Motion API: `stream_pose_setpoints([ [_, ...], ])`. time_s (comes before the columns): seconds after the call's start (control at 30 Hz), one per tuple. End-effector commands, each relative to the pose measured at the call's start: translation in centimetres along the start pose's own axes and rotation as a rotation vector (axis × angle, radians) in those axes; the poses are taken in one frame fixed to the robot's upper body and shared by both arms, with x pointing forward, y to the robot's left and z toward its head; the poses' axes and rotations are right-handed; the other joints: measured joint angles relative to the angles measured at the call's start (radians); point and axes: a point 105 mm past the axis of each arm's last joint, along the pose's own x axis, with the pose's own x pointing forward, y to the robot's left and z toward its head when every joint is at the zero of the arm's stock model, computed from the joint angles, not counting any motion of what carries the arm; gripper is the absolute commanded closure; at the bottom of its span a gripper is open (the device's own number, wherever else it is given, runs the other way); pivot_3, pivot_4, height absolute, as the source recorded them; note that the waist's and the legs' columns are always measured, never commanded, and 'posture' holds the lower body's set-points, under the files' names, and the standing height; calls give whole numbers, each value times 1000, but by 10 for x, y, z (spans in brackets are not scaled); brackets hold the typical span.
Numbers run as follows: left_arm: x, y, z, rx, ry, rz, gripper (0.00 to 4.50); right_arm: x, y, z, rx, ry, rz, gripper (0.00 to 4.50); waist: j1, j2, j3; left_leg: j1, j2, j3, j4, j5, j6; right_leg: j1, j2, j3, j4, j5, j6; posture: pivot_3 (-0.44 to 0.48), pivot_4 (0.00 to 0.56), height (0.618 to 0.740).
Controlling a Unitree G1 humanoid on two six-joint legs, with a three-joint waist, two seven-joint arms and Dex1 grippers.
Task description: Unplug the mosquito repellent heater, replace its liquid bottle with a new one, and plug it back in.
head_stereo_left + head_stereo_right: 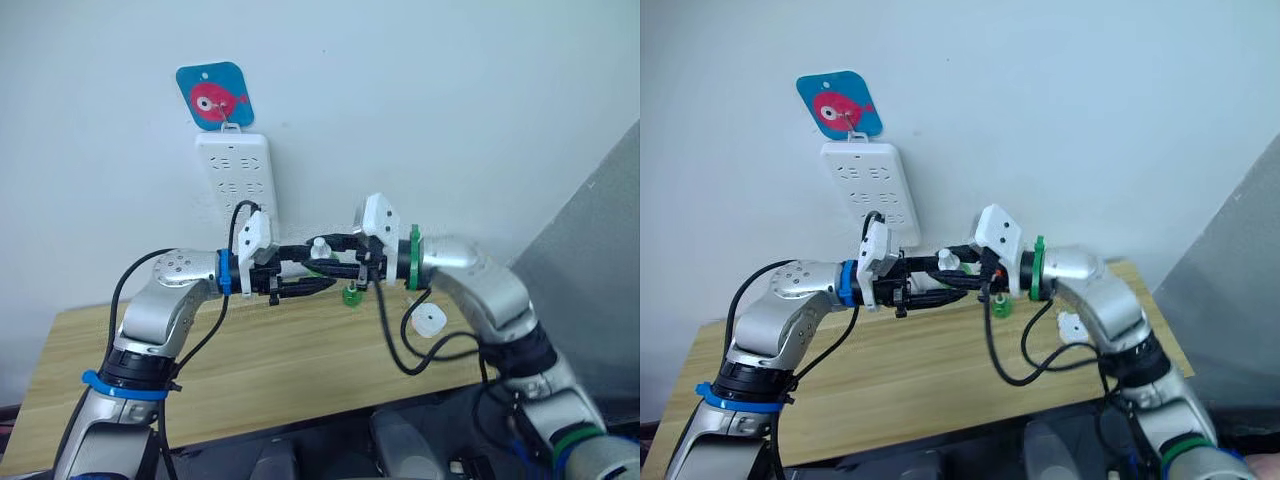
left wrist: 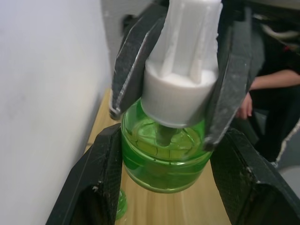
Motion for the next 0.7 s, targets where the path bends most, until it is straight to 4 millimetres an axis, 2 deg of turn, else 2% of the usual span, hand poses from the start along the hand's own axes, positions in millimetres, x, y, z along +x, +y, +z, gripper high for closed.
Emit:
stream_pose_setpoints([
  [0.03, -4, 1, 5, 29, -6, -1, 2164, -10, 0, 5, 10, 2, 96, 3361, 1, 0, 0, 0, 0, 0, 0, -1, 2, 0, 0, 0, -1, 0, 0, -166, 120, 740],
  [0.1, -3, 3, 6, 31, -18, 18, 2165, -12, -1, 10, 45, -24, 99, 3361, 2, 0, 0, -1, 0, 0, 0, -1, 2, 0, 0, 0, -2, 0, 0, -163, 119, 740],
  [0.3, -5, 2, 3, 2, -31, 55, 2182, -29, -19, 27, -37, -78, -135, 1449, 4, 0, 0, -1, -1, 0, 0, -2, 2, 0, -2, 1, -2, 0, 1, -172, 116, 740],
  [0.4, -5, 3, 2, -34, -53, 89, 2182, -40, -15, 23, -70, -77, -243, 1411, 8, 0, 0, -2, -1, 0, 0, -2, 2, 0, -2, 0, -3, -1, 1, -172, 116, 740],
  [0.47, -5, 4, -1, -39, -48, 100, 2182, -41, -3, 22, -64, -91, -272, 1411, 11, 0, 0, -2, -1, -1, 0, -2, 2, 0, -3, 0, -3, -1, 1, -177, 118, 740],
  [0.6, -4, 9, -4, -46, -40, 124, 2182, -23, 19, 26, -71, -130, -315, 1411, 7, 0, 0, -2, -1, 1, 0, -2, 2, 0, -3, 1, -3, -1, 1, -177, 118, 740],
  [0.7, -3, 10, -3, -42, -46, 128, 2182, -10, 19, 25, -44, -153, -388, 1411, 2, 0, 0, 0, 0, 1, 0, -2, 2, 0, -2, 2, 0, -1, 1, -188, 113, 740],
])
